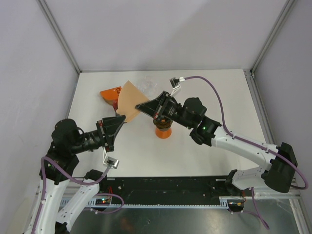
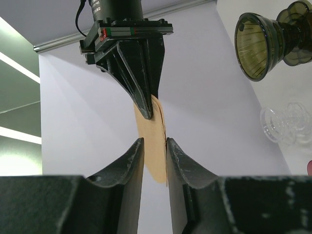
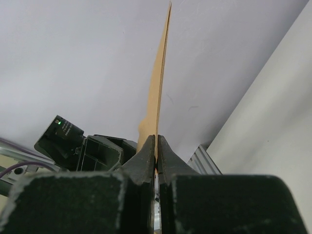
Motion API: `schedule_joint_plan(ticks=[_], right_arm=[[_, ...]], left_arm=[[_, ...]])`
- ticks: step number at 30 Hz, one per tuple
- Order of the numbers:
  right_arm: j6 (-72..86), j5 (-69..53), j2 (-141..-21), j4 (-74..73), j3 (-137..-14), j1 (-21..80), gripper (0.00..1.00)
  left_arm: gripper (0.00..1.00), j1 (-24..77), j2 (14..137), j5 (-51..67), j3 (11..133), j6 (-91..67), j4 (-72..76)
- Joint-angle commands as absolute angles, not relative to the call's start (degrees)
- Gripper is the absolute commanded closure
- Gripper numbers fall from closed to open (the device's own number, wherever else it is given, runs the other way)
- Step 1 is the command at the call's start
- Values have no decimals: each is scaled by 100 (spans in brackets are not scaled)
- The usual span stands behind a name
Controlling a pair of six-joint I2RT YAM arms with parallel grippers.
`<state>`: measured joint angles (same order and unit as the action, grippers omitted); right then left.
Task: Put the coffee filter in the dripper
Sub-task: Place the coffee filter in the coffee dripper.
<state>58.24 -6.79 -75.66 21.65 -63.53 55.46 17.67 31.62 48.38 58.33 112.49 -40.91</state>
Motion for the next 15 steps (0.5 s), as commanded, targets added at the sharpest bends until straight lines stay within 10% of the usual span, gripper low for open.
schedule_joint_plan(ticks=[1,15], right_arm=[[5795,-728,-7603,2369,-6372,5506,100],[5720,-727,-7540,2341,-6376,5456,100]], left_arm=[[70,1793,3210,4933,6010,11194,-3909],[63,1793,3005,4798,5797,11239,-3909]])
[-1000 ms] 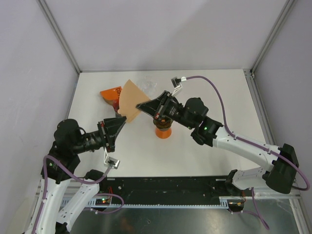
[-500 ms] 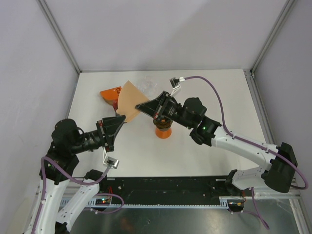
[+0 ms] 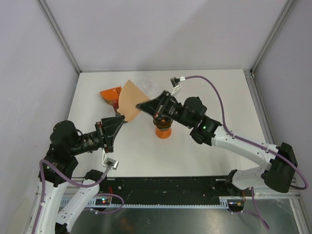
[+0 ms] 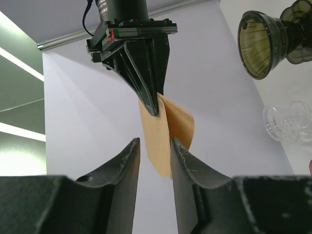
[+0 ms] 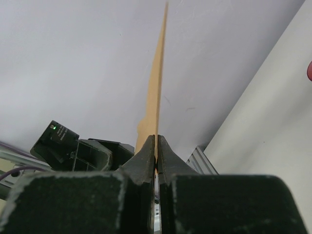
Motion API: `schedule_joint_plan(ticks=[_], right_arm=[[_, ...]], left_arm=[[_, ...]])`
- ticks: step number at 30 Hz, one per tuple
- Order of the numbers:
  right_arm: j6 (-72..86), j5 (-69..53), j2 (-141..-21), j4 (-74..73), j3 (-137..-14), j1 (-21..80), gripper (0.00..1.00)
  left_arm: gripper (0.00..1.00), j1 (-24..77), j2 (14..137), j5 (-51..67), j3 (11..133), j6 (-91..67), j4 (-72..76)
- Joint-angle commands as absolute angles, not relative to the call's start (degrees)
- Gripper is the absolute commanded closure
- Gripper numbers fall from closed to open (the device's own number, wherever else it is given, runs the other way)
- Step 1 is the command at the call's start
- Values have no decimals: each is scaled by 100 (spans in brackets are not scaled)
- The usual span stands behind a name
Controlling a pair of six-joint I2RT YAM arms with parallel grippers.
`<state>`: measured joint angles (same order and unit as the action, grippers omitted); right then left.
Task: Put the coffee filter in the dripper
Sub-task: Place the coffee filter in the coffee dripper.
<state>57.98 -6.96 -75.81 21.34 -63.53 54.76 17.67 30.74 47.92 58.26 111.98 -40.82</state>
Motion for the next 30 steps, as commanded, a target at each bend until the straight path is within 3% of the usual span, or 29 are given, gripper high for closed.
schedule_joint_plan(ticks=[1,30], right_arm=[[5721,-728,-7541,2348,-6374,5457,100],[5873,-1030,-7721,2588,-6374,5552,100]], left_arm=[[63,1797,3006,4816,5795,11249,-3910],[68,1794,3325,4742,5708,11715,-3623]])
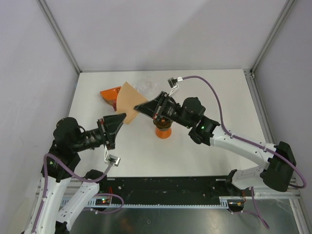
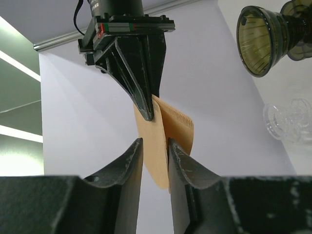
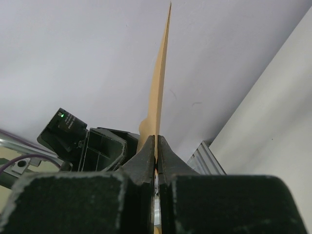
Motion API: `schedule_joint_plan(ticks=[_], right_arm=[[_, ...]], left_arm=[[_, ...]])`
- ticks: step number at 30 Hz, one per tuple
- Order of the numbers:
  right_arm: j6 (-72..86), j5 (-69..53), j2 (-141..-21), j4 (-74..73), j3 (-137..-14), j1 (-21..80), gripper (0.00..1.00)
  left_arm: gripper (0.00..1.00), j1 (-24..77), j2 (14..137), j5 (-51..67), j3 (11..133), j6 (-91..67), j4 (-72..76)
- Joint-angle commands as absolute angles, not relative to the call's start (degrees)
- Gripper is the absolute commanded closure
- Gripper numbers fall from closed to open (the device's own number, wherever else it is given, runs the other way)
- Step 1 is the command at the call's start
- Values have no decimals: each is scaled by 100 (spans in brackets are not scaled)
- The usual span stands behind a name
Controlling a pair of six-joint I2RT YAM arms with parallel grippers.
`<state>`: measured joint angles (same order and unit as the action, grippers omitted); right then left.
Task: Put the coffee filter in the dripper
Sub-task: Place the coffee filter in the coffee dripper.
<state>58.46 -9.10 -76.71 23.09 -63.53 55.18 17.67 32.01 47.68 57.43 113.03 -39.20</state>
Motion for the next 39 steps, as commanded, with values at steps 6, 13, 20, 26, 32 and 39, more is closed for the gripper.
schedule_joint_plan(ticks=[6,13,20,26,32,39], right_arm=[[5831,-1202,-7785,2466,-6373,5465,100],[5747,-1576,-7809,2211,-6370,4838,100],[5322,-1764,-7377,1139,-6262,4288,97],[5316,-1957,-6880,774,-5678,3709,97],[5280,-2160,-6603,670,-5226,3229,94],[5270,-2365,-6442,723,-4806,2857,85]], left_arm=[[95,1821,3448,4940,5640,11602,-3598],[100,2096,4318,4914,6058,10763,-3468],[100,2887,5092,4495,6179,10334,-3251],[100,3502,5598,4164,6156,9908,-2784],[100,3843,6047,3837,6212,9364,-2311],[100,4085,6362,3605,6171,9031,-2027]])
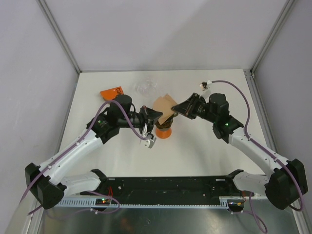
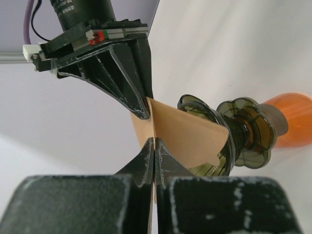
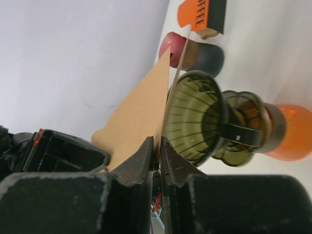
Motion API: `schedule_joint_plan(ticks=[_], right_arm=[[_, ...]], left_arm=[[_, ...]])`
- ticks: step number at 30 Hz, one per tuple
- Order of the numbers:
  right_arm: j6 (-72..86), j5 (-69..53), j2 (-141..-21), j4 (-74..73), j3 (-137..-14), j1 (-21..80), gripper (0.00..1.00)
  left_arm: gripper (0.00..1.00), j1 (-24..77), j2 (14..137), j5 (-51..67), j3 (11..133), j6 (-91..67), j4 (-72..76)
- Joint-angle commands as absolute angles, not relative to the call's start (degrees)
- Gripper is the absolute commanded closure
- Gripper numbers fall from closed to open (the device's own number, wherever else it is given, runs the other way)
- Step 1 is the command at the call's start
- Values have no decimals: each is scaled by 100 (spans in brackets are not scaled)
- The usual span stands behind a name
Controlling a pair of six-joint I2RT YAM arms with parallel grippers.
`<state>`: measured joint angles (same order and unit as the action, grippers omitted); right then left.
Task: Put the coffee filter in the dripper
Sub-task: Place the coffee filter in the coffee dripper.
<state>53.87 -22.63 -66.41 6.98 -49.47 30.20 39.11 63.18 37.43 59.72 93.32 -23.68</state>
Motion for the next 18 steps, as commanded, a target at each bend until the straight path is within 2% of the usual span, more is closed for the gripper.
schedule_joint_plan(ticks=[1,18], right_arm=[[5272,-2373,-6425,735,-4754,2821,85],[5256,-2446,-6349,735,-4431,2415,84]], left_arm=[[100,4130,6385,3565,6153,9007,-2002],[100,4194,6447,2795,6145,8670,-1215]])
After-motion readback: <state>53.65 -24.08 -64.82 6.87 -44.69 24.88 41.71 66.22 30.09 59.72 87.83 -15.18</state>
